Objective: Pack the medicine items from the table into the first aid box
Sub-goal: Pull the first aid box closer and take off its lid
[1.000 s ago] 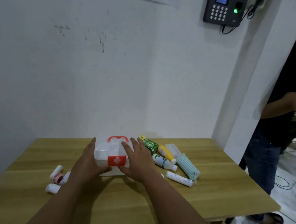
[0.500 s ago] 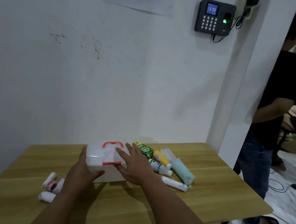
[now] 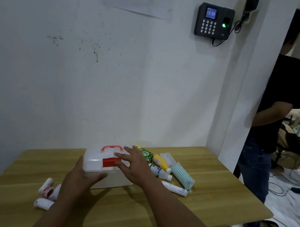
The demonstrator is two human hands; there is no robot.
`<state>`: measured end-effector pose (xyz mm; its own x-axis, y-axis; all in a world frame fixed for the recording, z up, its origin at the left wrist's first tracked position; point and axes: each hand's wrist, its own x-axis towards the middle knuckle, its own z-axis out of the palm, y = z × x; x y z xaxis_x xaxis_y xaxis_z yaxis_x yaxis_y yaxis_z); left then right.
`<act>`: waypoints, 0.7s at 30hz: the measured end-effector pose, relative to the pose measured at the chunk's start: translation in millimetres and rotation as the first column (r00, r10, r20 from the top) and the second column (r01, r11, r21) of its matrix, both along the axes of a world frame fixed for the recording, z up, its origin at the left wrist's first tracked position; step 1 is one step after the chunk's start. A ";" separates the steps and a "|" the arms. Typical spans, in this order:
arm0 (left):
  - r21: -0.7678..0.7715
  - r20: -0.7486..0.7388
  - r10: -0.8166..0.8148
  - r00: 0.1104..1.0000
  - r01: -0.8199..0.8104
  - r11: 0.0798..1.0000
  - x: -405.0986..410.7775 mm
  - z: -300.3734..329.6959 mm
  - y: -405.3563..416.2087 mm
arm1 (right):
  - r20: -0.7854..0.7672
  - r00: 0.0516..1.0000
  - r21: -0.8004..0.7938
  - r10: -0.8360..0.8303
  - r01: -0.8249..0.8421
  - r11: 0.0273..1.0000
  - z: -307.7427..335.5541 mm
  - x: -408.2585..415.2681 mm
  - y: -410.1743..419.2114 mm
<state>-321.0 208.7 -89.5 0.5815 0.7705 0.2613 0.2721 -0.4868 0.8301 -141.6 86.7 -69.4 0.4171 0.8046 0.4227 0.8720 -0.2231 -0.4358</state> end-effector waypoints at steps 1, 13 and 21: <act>0.004 0.005 0.008 1.000 -0.008 1.000 -1.0 -0.2 -0.5 | 0.001 1.000 0.000 -0.003 0.003 1.000 2.6 1.7 1.7; -0.038 -0.084 -0.019 0.996 0.016 0.999 -2.9 2.0 -3.2 | -0.449 0.893 0.106 0.037 0.012 0.994 107.9 37.0 35.3; 0.021 -0.121 0.062 0.991 -0.060 0.998 -3.7 2.6 -6.6 | -0.394 0.886 0.184 -0.244 0.336 0.924 105.0 65.8 61.8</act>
